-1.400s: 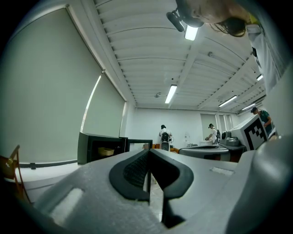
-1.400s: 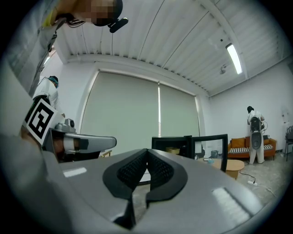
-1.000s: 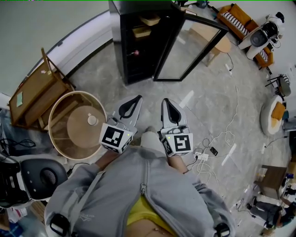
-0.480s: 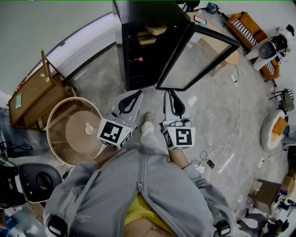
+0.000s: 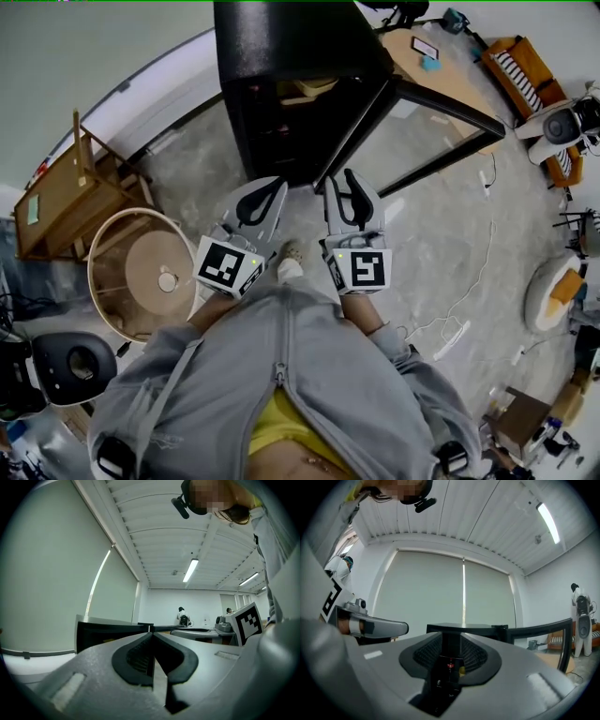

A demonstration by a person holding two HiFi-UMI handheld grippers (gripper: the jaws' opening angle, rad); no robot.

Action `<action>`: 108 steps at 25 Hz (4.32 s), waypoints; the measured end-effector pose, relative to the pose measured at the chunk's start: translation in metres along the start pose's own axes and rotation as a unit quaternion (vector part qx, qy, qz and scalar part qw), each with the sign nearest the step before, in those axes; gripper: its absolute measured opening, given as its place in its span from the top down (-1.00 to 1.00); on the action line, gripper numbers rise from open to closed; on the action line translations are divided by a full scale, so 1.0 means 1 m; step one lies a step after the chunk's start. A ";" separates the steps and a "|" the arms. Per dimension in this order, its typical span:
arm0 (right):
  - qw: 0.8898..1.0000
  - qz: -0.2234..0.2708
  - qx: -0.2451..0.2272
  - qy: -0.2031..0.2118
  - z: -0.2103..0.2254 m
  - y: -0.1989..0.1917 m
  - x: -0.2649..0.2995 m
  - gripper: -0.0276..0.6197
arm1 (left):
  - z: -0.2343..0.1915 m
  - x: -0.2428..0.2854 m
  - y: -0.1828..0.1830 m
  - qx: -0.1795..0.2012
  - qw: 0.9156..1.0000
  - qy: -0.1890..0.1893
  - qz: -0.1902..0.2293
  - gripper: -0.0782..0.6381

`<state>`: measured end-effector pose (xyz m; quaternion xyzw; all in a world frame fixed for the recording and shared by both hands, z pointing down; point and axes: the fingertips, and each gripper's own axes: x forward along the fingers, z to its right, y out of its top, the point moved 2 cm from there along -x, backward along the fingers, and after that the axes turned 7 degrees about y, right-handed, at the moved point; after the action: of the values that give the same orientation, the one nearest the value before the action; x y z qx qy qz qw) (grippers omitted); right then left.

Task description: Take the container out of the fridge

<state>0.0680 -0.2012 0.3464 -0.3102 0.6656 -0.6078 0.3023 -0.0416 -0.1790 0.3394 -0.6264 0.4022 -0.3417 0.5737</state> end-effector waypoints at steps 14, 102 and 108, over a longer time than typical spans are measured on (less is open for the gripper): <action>0.998 -0.032 0.024 0.052 0.068 -0.054 0.092 0.22 | -0.044 0.095 -0.028 -0.009 0.999 0.045 -0.010 0.77; 0.989 -0.135 0.053 0.016 0.104 -0.164 0.210 -0.63 | -0.097 0.132 -0.095 -0.033 0.994 0.031 -0.100 0.77; 0.987 -0.139 0.075 -0.018 0.099 -0.145 0.153 -0.63 | -0.078 0.130 -0.085 -0.029 0.995 0.011 -0.093 0.77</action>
<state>0.0568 -0.3921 0.4794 -0.3872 0.5630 -0.6864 0.2490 -0.0442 -0.3290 0.4284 -0.6735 0.3586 -0.3888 0.5164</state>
